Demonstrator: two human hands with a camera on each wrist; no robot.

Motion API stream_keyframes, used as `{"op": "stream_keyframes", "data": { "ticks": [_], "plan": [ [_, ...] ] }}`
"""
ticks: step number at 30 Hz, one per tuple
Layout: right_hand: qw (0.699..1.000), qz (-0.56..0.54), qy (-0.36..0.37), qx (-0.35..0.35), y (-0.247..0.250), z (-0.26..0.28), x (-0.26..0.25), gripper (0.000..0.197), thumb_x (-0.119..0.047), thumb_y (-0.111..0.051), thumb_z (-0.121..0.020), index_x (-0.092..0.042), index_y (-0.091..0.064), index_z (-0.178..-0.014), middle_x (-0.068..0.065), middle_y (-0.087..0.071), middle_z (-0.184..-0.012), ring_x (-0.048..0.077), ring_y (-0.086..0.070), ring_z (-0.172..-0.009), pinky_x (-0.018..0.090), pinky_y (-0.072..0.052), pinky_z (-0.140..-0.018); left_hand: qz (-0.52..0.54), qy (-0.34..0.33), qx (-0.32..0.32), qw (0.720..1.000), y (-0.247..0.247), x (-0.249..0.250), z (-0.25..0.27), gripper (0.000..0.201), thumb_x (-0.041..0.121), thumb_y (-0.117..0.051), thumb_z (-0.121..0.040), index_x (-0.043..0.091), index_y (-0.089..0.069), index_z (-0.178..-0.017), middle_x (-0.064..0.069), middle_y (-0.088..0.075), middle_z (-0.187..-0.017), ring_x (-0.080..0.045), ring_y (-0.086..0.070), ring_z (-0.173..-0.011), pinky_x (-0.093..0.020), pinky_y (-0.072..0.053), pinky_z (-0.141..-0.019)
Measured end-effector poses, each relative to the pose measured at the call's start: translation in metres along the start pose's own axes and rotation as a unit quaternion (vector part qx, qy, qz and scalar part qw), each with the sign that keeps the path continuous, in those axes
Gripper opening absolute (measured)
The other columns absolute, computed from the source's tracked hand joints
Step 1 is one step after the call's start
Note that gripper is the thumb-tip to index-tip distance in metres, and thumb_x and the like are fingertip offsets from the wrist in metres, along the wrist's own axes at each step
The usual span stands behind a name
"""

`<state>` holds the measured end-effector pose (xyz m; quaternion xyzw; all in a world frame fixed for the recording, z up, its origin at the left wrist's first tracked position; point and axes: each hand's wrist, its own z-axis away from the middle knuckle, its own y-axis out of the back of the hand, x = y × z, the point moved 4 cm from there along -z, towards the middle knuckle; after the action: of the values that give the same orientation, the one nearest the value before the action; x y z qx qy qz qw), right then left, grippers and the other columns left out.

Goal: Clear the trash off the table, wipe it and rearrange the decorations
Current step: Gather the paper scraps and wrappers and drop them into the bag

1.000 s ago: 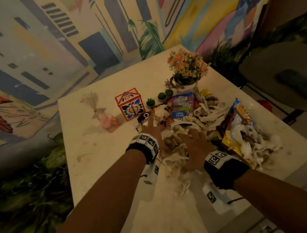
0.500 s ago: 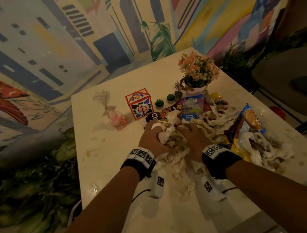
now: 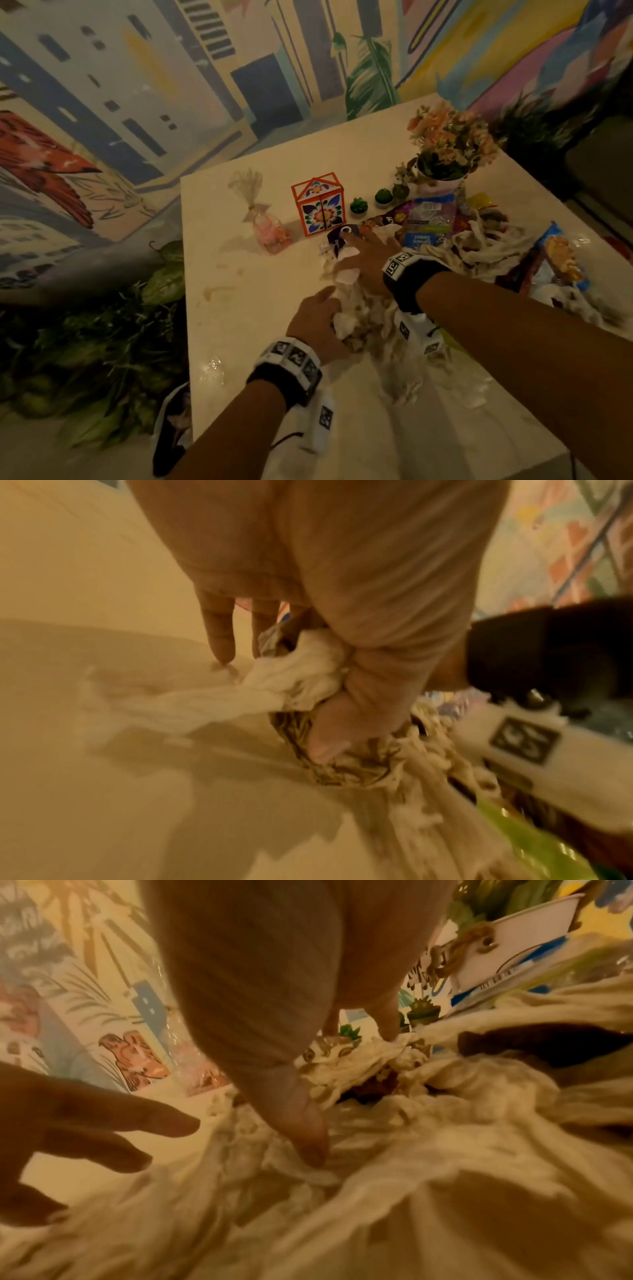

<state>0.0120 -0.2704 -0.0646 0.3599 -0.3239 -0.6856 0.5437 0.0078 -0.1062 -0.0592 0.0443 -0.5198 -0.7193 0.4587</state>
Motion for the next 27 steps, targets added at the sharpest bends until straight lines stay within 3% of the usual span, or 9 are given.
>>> {"op": "stream_keyframes", "data": {
  "ticks": [4, 8, 12, 15, 17, 19, 23, 27],
  "plan": [
    [0.999, -0.014, -0.022, -0.033, -0.002, -0.002, 0.006, 0.065, -0.018, -0.057, -0.088, -0.049, -0.030, -0.137, 0.000, -0.004, -0.159, 0.040, -0.003, -0.145, 0.062, -0.026, -0.109, -0.081, -0.020, -0.012, 0.996, -0.016, 0.020, -0.004, 0.070, 0.039, -0.074, -0.074, 0.016, -0.042, -0.132, -0.004, -0.027, -0.150, -0.032, -0.034, -0.126, -0.047, -0.041, -0.097],
    [0.999, 0.012, -0.048, 0.001, -0.002, 0.002, 0.007, 0.057, -0.015, -0.058, -0.085, -0.037, -0.040, -0.134, 0.011, -0.026, -0.147, 0.040, -0.019, -0.138, 0.059, -0.030, -0.107, -0.071, -0.017, 0.005, 0.997, -0.022, 0.029, -0.008, 0.077, 0.040, -0.071, -0.078, 0.017, -0.032, -0.140, -0.003, -0.032, -0.143, -0.031, -0.038, -0.120, -0.046, -0.042, -0.096],
    [0.993, -0.058, -0.072, 0.075, 0.010, 0.006, 0.016, 0.023, -0.018, -0.059, -0.083, -0.027, -0.061, -0.105, 0.007, -0.046, -0.128, 0.031, -0.044, -0.120, 0.042, -0.039, -0.098, -0.070, -0.007, 0.006, 0.998, -0.026, 0.030, -0.007, 0.074, 0.039, -0.071, -0.076, 0.018, -0.031, -0.133, -0.005, -0.038, -0.131, -0.029, -0.037, -0.116, -0.045, -0.045, -0.089],
    [0.956, -0.211, -0.119, 0.167, 0.029, 0.018, 0.027, 0.023, -0.009, -0.066, -0.079, -0.019, -0.071, -0.099, 0.005, -0.061, -0.117, 0.028, -0.059, -0.102, 0.032, -0.049, -0.082, -0.067, -0.024, 0.013, 0.997, -0.030, 0.030, -0.009, 0.077, 0.041, -0.069, -0.076, 0.030, -0.025, -0.138, -0.001, -0.036, -0.128, -0.029, -0.036, -0.112, -0.045, -0.049, -0.082],
    [0.911, -0.317, -0.158, 0.211, 0.038, 0.030, 0.035, 0.022, -0.008, -0.069, -0.078, -0.014, -0.071, -0.099, 0.006, -0.064, -0.111, 0.025, -0.061, -0.097, 0.028, -0.049, -0.077, -0.088, -0.039, 0.002, 0.995, -0.034, 0.031, -0.012, 0.071, 0.043, -0.067, -0.078, 0.038, -0.029, -0.137, 0.000, -0.033, -0.124, -0.027, -0.035, -0.108, -0.045, -0.050, -0.081],
    [0.887, -0.356, -0.172, 0.238, 0.045, 0.041, 0.040, 0.028, -0.010, -0.071, -0.075, -0.014, -0.070, -0.103, 0.007, -0.065, -0.117, 0.025, -0.060, -0.104, 0.028, -0.048, -0.083, -0.090, -0.038, 0.003, 0.995, -0.037, 0.030, -0.014, 0.060, 0.039, -0.066, -0.080, 0.034, -0.039, -0.133, -0.001, -0.033, -0.122, -0.028, -0.037, -0.107, -0.045, -0.049, -0.083],
    [0.902, -0.339, -0.134, 0.231, 0.064, 0.068, 0.038, 0.023, -0.012, -0.070, -0.076, -0.013, -0.072, -0.100, 0.008, -0.069, -0.103, 0.024, -0.063, -0.092, 0.029, -0.050, -0.077, -0.033, -0.013, 0.034, 0.999, -0.033, 0.026, -0.014, 0.053, 0.037, -0.068, -0.079, 0.018, -0.050, -0.125, -0.007, -0.042, -0.121, -0.032, -0.048, -0.105, -0.039, -0.046, -0.087],
    [0.905, -0.327, -0.118, 0.244, 0.074, 0.087, 0.041, 0.022, -0.009, -0.072, -0.073, -0.016, -0.075, -0.094, 0.003, -0.068, -0.099, 0.023, -0.061, -0.093, 0.039, -0.052, -0.086, 0.065, 0.046, 0.093, 0.993, -0.008, 0.015, -0.007, 0.038, 0.026, -0.070, -0.078, 0.014, -0.057, -0.111, -0.007, -0.051, -0.112, -0.029, -0.053, -0.103, -0.029, -0.042, -0.083]
  ]
}}
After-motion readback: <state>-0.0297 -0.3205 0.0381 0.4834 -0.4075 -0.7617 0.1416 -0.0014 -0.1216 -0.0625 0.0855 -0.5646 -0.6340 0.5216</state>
